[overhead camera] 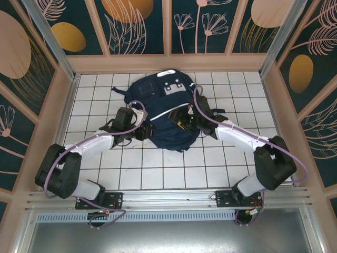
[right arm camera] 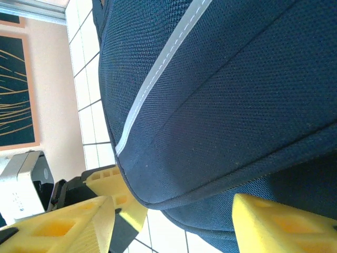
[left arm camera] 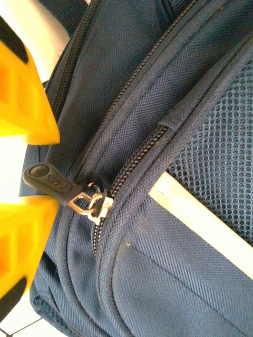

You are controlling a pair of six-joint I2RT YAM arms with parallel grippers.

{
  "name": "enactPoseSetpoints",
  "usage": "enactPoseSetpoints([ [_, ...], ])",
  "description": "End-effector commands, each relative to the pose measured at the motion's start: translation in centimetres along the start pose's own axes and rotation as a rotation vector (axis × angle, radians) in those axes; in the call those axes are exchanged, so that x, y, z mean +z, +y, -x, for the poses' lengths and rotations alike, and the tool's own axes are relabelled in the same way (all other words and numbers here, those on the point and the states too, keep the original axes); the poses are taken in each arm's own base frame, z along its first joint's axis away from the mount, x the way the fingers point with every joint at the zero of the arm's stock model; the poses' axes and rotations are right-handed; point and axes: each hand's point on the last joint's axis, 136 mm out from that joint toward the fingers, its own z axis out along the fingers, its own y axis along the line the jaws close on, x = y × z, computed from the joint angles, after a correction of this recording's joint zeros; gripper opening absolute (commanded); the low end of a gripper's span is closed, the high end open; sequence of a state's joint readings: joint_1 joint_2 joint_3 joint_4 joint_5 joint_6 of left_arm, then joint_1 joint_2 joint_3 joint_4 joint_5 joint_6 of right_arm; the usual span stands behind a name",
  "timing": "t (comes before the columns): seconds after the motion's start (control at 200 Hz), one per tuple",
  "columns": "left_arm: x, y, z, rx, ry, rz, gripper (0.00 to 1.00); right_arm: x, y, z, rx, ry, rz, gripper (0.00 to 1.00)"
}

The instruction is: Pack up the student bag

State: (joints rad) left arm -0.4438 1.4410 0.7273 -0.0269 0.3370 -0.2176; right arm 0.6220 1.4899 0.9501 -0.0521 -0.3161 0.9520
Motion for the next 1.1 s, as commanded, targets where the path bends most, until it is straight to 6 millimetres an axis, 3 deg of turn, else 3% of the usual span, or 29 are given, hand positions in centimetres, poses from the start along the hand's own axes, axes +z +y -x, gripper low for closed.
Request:
enactPoseSetpoints([
  [0.0, 0.0, 0.4, 0.8, 0.026, -0.035, 0.017, 0.23, 0.1, 1.6, 0.3, -0.006, 0.001, 0.03, 0.6],
  [0.195, -0.9, -0.1, 1.2, -0.016, -0.033, 0.016, 0.0, 0.9, 1.8, 0.1, -0.015, 0.02, 0.028, 0.53],
  [0.425, -2.9, -0.7, 1.4, -0.081, -0.04, 0.024, 0.0, 2.5, 1.8, 0.6, 0.014, 0.023, 0.019, 0.38],
  [0.731, -3.7, -5.4, 1.2, -0.049, -0.041, -0.104, 0.0, 4.7, 3.4, 1.7, 0.034, -0.001, 0.057, 0.15],
  [0.821, -3.5, -7.0, 0.9, -0.021, -0.039, -0.138, 0.0, 5.1, 3.9, 1.6, 0.031, 0.003, 0.069, 0.12],
  [0.956, -3.2, -6.9, 1.2, -0.04, -0.07, -0.13, 0.0, 4.9, 3.8, 1.4, 0.029, 0.002, 0.068, 0.11],
  [1.096, -2.7, -8.9, 1.4, -0.021, -0.07, -0.196, 0.0, 4.6, 3.5, 1.0, 0.026, 0.007, 0.066, 0.11],
])
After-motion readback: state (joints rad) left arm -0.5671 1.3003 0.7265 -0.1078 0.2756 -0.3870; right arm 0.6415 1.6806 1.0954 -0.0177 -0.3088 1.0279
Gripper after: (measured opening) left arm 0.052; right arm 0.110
